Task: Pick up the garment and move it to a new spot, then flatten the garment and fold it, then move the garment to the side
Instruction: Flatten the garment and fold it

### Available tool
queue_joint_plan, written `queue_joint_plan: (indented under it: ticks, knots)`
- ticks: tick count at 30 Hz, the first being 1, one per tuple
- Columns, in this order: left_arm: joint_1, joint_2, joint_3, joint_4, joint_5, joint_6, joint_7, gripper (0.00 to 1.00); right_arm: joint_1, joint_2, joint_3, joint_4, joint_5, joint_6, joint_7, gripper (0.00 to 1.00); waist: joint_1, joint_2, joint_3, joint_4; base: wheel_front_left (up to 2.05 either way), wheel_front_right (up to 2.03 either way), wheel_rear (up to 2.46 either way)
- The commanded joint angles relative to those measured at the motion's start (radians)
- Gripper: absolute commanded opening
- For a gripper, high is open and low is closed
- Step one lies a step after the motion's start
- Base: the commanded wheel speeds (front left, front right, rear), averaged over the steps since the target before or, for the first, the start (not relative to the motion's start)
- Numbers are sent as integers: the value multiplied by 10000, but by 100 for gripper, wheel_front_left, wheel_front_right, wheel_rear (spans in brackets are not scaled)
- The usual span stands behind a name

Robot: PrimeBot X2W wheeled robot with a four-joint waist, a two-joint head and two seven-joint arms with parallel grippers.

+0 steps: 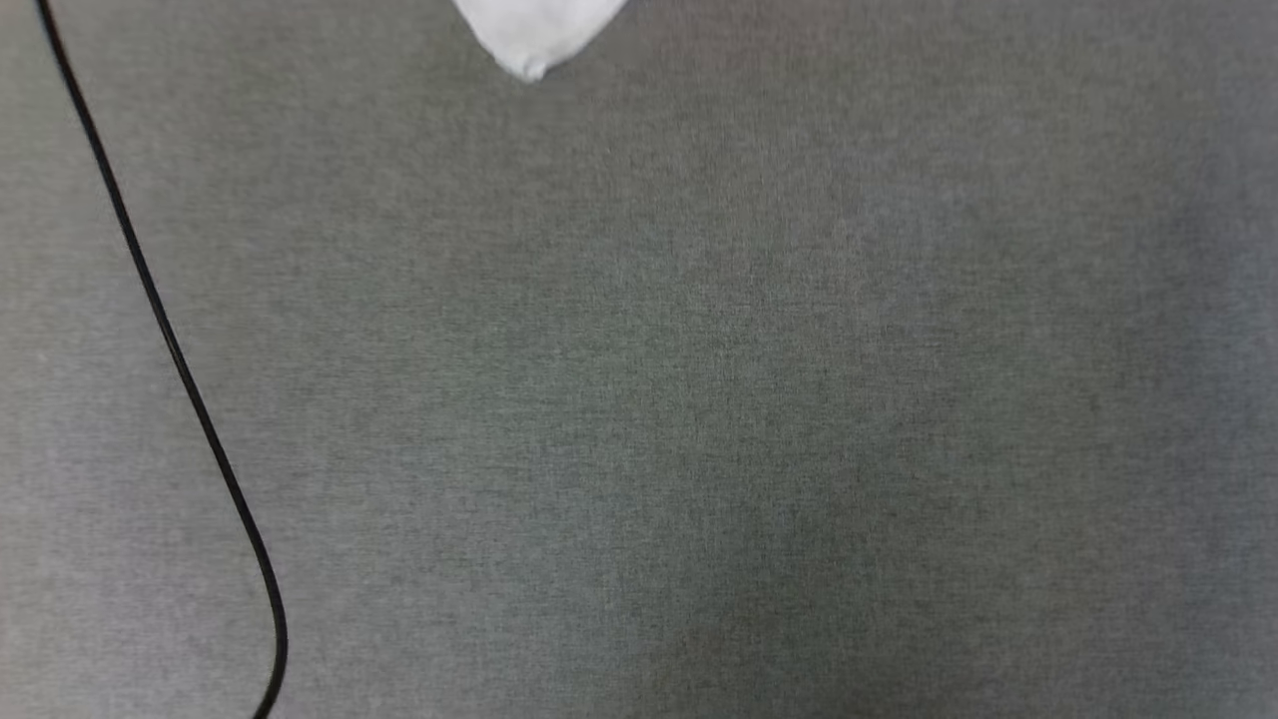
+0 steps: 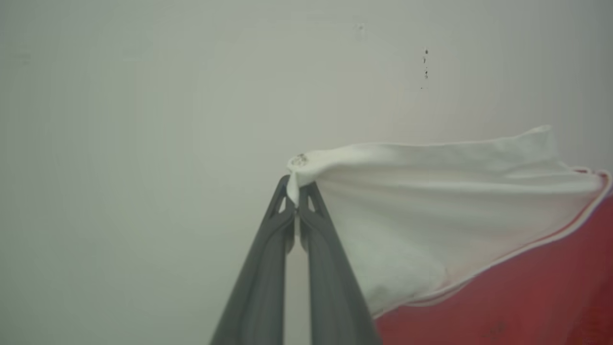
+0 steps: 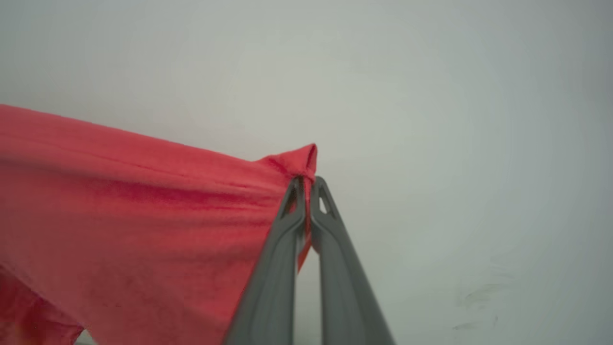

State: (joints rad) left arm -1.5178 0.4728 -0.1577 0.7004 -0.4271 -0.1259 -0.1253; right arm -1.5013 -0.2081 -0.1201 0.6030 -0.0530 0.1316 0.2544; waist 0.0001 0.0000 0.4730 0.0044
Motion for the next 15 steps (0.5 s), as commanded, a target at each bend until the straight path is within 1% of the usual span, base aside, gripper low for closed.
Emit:
queue_joint_plan:
  ticks: [1, 7, 15]
  knots:
    - [-215, 156, 21, 160, -47, 18, -48, 0, -222, 15, -52, 137, -96, -17, -85, 0, -1, 0, 445, -128, 0, 0, 0]
    - [-768, 178, -100, 881, -255, -19, -335, 0, -809, 465, 72, 793, -365, -17, -421, 0, -1, 0, 1126, -174, 0, 0, 0]
    - [-202, -36, -373, 1675, -897, -38, -751, 0, -515, 830, 14, 1511, -442, -16, -704, 0, -1, 0, 1630, 2, 0, 0, 0]
